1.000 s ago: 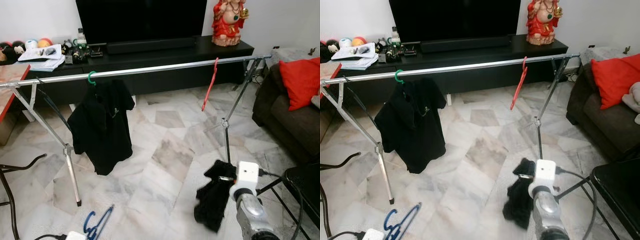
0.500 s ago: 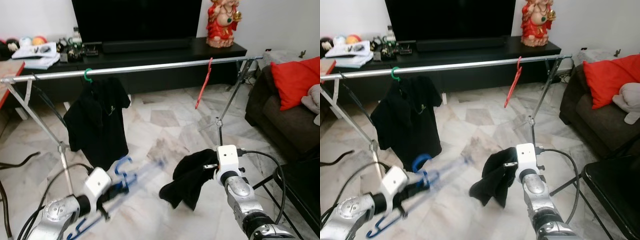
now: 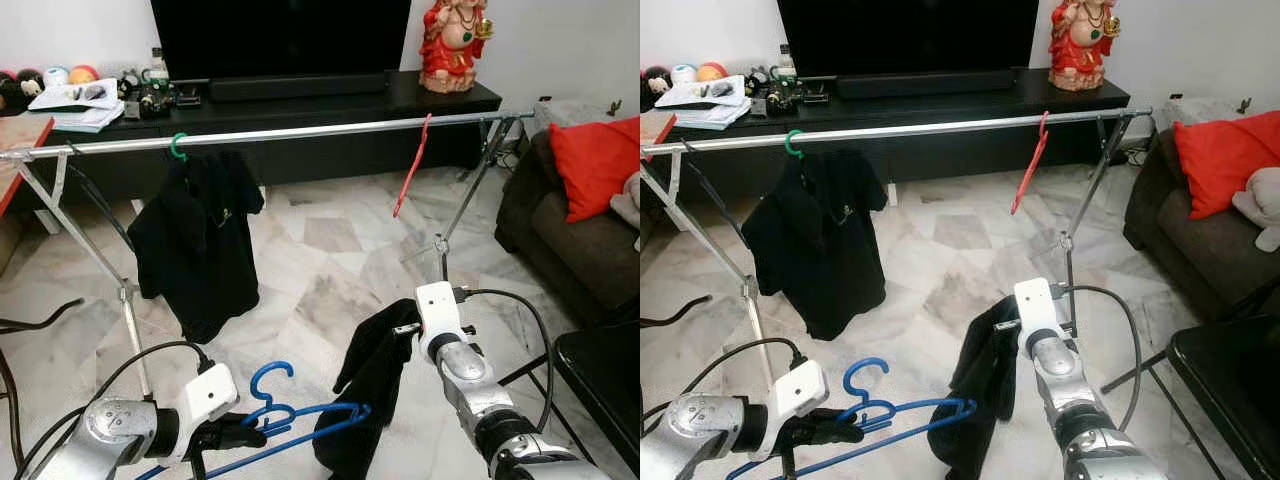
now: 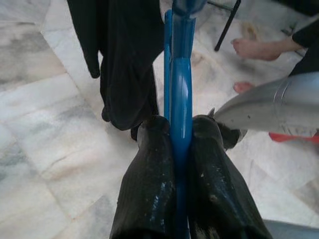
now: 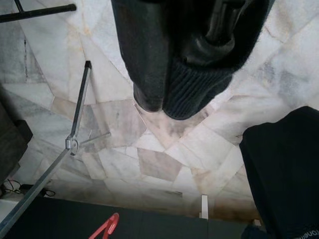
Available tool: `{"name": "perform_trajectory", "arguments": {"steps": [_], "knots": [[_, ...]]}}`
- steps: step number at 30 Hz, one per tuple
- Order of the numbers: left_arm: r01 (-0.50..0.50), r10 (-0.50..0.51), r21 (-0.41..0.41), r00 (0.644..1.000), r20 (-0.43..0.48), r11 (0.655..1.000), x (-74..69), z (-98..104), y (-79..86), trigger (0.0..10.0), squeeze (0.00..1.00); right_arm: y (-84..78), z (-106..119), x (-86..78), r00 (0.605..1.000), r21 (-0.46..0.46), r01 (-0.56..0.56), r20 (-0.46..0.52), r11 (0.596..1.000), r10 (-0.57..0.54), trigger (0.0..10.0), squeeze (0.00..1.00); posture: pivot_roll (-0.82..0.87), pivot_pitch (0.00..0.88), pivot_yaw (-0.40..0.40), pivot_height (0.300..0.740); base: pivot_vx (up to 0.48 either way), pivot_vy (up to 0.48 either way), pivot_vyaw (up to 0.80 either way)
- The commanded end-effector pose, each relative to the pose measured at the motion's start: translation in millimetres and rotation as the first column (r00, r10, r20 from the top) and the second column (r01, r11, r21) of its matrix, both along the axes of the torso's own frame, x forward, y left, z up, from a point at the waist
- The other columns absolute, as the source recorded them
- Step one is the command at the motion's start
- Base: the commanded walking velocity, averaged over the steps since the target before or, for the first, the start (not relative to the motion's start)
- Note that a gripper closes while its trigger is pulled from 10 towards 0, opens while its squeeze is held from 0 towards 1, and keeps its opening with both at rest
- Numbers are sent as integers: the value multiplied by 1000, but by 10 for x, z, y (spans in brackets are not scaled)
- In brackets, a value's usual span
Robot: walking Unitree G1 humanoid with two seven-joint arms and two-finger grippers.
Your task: Hang hanger
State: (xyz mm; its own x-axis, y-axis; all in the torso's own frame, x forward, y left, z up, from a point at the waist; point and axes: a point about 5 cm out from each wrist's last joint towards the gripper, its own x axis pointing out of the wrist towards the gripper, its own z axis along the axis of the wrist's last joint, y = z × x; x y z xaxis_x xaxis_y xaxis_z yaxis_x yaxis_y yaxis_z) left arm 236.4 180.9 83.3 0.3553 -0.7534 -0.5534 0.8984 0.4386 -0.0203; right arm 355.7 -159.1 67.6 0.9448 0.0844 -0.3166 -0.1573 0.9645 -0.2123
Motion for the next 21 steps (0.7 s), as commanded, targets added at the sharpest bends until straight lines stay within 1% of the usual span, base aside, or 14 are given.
{"name": "perform_trajectory", "arguments": {"steps": [1, 6, 9, 10, 11, 14, 21], "knots": [[-6, 6, -15, 1000, 15, 1000, 30, 57, -46, 10000, 0, 52, 60, 42, 1000, 6, -10, 15, 1000, 10, 10000, 0, 159, 32, -30, 740, 0, 0, 0], [-14, 14, -29, 1000, -21, 999, 20, 85, -108, 10000, 0, 88, 9, 12, 1000, 14, -20, -6, 1000, 20, 10000, 0, 161, 34, -32, 740, 0, 0, 0], [-40, 40, -33, 999, 3, 999, 62, 109, -123, 10000, 0, 127, -10, 2, 999, 58, -41, -25, 997, 43, 10000, 0, 167, 37, -36, 740, 0, 0, 0], [-40, 40, -33, 999, 3, 999, 62, 109, -123, 10000, 0, 127, -10, 2, 999, 58, -41, -25, 997, 43, 10000, 0, 167, 37, -36, 740, 0, 0, 0], [-64, 65, -35, 998, 21, 997, 101, 113, -122, 10000, 0, 171, -18, -5, 996, 77, -77, -36, 994, 80, 10000, 0, 166, 37, -36, 740, 0, 0, 0], [-109, 111, -50, 993, 46, 993, 163, 118, -141, 10000, 0, 230, -39, -21, 991, 106, -118, -54, 987, 124, 10000, 0, 164, 38, -39, 740, 0, 0, 0], [-139, 142, -64, 989, 47, 988, 193, 128, -155, 10000, 0, 235, -84, -50, 986, 113, -137, -81, 984, 146, 10000, 0, 164, 43, -45, 740, 0, 0, 0]]}}
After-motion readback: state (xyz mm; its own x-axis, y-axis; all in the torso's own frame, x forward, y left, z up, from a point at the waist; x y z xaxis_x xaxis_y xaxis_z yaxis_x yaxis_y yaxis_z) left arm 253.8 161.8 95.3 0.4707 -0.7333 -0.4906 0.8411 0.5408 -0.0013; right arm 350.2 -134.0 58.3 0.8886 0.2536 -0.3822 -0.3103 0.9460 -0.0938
